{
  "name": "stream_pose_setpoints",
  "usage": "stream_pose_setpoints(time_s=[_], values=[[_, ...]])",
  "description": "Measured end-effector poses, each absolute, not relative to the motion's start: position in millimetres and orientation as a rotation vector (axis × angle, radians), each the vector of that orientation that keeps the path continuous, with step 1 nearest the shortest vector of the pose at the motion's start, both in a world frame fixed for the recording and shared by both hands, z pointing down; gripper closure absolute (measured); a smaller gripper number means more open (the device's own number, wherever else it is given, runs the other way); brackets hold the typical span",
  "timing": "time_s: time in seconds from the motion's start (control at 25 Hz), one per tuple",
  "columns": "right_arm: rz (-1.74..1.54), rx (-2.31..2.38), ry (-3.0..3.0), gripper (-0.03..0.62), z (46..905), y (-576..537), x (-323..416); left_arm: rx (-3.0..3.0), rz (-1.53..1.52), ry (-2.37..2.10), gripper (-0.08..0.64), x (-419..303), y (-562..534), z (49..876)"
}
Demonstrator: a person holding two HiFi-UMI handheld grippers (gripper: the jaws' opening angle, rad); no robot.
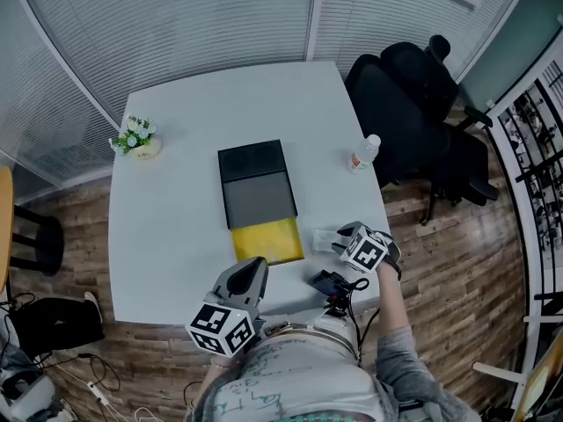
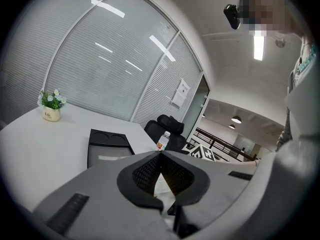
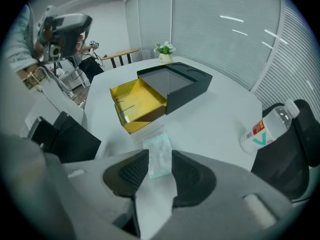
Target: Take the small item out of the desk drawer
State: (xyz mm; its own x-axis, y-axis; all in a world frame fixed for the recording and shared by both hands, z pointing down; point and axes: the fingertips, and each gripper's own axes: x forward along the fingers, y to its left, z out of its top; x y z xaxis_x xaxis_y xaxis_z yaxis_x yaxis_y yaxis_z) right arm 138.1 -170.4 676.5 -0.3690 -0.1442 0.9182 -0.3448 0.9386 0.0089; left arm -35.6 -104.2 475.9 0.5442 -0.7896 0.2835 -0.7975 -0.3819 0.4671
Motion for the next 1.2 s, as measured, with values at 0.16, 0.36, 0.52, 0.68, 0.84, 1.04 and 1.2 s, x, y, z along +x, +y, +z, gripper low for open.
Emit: stream_pose_setpoints(time_s=[0.16,0.36,0.52,0.68,0.84,1.04,1.2], values=[[0.204,0.347,-1.956,0.449,665.8,-167.4,132.3,2.235,0.02,-1.26,0.563,-34.2,-104.3,475.1],[0.179,0.342,-1.941,0.451,663.5,-167.6,133.1,2.245,0.021,-1.242,0.562,-32.3,-104.8,475.6],[0.143,0.343,-1.939,0.522,657.2,-166.1,133.1,2.252,0.029,-1.239,0.561,-32.1,-104.4,474.0],[0.097,0.361,-1.962,0.589,645.0,-165.9,128.7,2.251,0.035,-1.242,0.562,-32.8,-103.8,474.6],[0.052,0.37,-2.0,0.589,630.6,-164.4,120.6,2.242,0.021,-1.24,0.562,-32.7,-102.9,474.0],[0.051,0.357,-2.022,0.589,623.7,-160.9,111.3,2.248,0.032,-1.245,0.562,-33.0,-102.7,476.0],[0.055,0.347,-2.066,0.589,613.2,-154.2,100.5,2.253,0.029,-1.242,0.562,-30.6,-101.3,475.5]])
